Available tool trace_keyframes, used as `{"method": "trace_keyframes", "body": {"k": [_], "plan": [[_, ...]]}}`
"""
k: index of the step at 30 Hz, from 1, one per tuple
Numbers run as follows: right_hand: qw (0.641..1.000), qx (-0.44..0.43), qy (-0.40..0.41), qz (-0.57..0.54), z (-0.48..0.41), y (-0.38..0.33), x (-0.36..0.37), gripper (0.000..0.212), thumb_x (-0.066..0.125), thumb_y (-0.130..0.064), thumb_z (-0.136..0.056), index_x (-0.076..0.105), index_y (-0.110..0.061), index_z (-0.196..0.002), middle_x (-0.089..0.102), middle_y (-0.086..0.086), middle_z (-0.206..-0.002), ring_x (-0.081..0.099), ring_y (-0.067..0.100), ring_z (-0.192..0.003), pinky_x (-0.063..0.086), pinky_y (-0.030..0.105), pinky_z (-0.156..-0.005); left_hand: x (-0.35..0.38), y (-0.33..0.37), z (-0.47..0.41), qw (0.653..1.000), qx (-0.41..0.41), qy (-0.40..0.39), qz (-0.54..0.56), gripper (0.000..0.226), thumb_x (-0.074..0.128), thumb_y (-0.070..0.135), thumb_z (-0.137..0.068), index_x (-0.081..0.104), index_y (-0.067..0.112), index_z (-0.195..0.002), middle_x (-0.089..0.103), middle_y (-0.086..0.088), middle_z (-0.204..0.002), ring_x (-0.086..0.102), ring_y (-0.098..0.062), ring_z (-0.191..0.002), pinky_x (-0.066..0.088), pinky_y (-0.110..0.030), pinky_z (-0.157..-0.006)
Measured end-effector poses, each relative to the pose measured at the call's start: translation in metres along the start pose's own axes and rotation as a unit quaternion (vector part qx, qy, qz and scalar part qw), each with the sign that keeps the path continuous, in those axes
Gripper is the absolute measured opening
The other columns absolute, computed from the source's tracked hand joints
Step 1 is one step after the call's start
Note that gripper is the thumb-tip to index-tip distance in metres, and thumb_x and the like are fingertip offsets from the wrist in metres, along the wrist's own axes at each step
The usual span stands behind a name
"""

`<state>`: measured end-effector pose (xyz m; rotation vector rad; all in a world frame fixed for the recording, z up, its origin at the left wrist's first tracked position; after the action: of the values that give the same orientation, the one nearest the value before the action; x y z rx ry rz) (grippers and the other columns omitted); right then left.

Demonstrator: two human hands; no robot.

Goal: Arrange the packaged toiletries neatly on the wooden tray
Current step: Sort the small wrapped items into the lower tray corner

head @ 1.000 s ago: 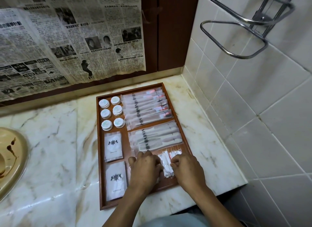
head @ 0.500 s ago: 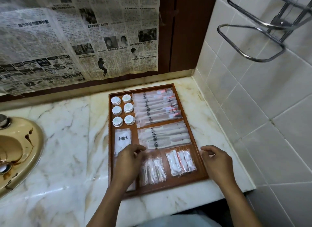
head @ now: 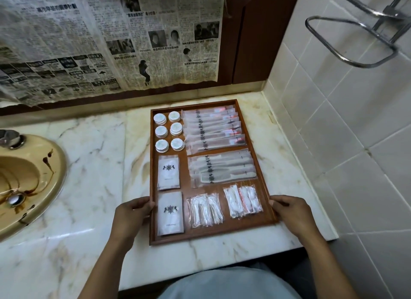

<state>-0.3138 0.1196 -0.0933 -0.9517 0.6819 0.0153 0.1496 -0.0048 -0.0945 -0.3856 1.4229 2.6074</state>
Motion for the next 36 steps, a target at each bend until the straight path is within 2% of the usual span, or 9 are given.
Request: {"method": "trace_keyframes", "body": {"k": [3,9,15,20,25,30,36], "plan": [[1.000,-0.003,0.009,0.000,0.003,-0.001,0.001,0.018,0.075,-0.018,-0.087,0.079,-0.019,-0.104,0.077,-0.007,-0.100,0.068,0.008,-0.097,0.047,0.021,-0.087,0.000,-0.006,0.004,1.000,0.004,-0.017,0.010,0.023,0.075,0.003,-0.089,0.077,0.007,-0.112,0.079,-0.007,-0.099,0.076,-0.029,-0.094,0.060,-0.046,-0.090],[0.999,-0.023,0.041,0.020,0.010,-0.001,0.003,0.018,0.073,-0.016,-0.089,0.079,-0.021,-0.106,0.076,-0.005,-0.103,0.069,0.013,-0.098,0.051,0.031,-0.095,-0.001,-0.009,0.009,0.999,0.019,-0.040,-0.013,0.024,0.071,-0.001,-0.091,0.078,0.011,-0.110,0.080,-0.001,-0.096,0.076,-0.024,-0.091,0.060,-0.045,-0.088],[0.998,-0.041,0.050,0.027,0.011,-0.002,0.003,0.019,0.072,-0.014,-0.090,0.079,-0.019,-0.107,0.074,-0.005,-0.102,0.066,0.012,-0.094,0.045,0.023,-0.087,0.000,-0.017,0.012,1.000,0.026,0.011,-0.003,0.028,0.070,-0.001,-0.092,0.075,0.009,-0.117,0.078,-0.001,-0.101,0.074,-0.026,-0.095,0.060,-0.049,-0.090],[0.996,-0.049,0.070,0.033,0.007,-0.003,-0.007,0.020,0.070,-0.012,-0.091,0.078,-0.017,-0.108,0.074,-0.003,-0.103,0.066,0.015,-0.095,0.048,0.027,-0.089,0.012,-0.017,0.013,0.999,0.032,0.003,0.000,0.028,0.069,0.000,-0.093,0.075,0.010,-0.119,0.077,0.002,-0.110,0.074,-0.020,-0.099,0.059,-0.047,-0.093],[0.994,-0.051,0.091,0.040,-0.003,-0.002,-0.022,0.020,0.068,-0.011,-0.092,0.078,-0.016,-0.109,0.074,-0.001,-0.106,0.064,0.015,-0.094,0.046,0.027,-0.089,0.034,-0.005,0.015,0.999,0.045,-0.002,0.003,0.028,0.067,-0.002,-0.093,0.078,0.013,-0.114,0.076,0.004,-0.107,0.075,-0.019,-0.096,0.060,-0.046,-0.091],[0.991,-0.045,0.116,0.038,-0.014,0.001,-0.040,0.020,0.068,-0.011,-0.092,0.078,-0.015,-0.108,0.075,0.003,-0.109,0.066,0.020,-0.097,0.050,0.032,-0.094,0.058,0.003,0.017,0.999,0.045,-0.018,0.009,0.029,0.067,-0.001,-0.093,0.079,0.019,-0.109,0.075,0.004,-0.108,0.075,-0.017,-0.095,0.061,-0.044,-0.089],[0.991,-0.036,0.126,0.032,-0.022,0.002,-0.051,0.020,0.067,-0.008,-0.092,0.078,-0.013,-0.108,0.076,0.005,-0.108,0.065,0.016,-0.091,0.047,0.026,-0.087,0.072,0.011,0.021,0.998,0.054,-0.019,0.023,0.032,0.066,-0.003,-0.093,0.078,0.026,-0.100,0.071,0.000,-0.107,0.074,-0.019,-0.096,0.060,-0.038,-0.086]]}}
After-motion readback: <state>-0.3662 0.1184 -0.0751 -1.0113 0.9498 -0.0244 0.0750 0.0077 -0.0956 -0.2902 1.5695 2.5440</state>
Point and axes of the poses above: each hand's wrist, its own z-axis away from the middle knuckle, its own x-axis out of the palm, y = z × x, the point moved 8 cm from there along -z, towards the middle knuckle
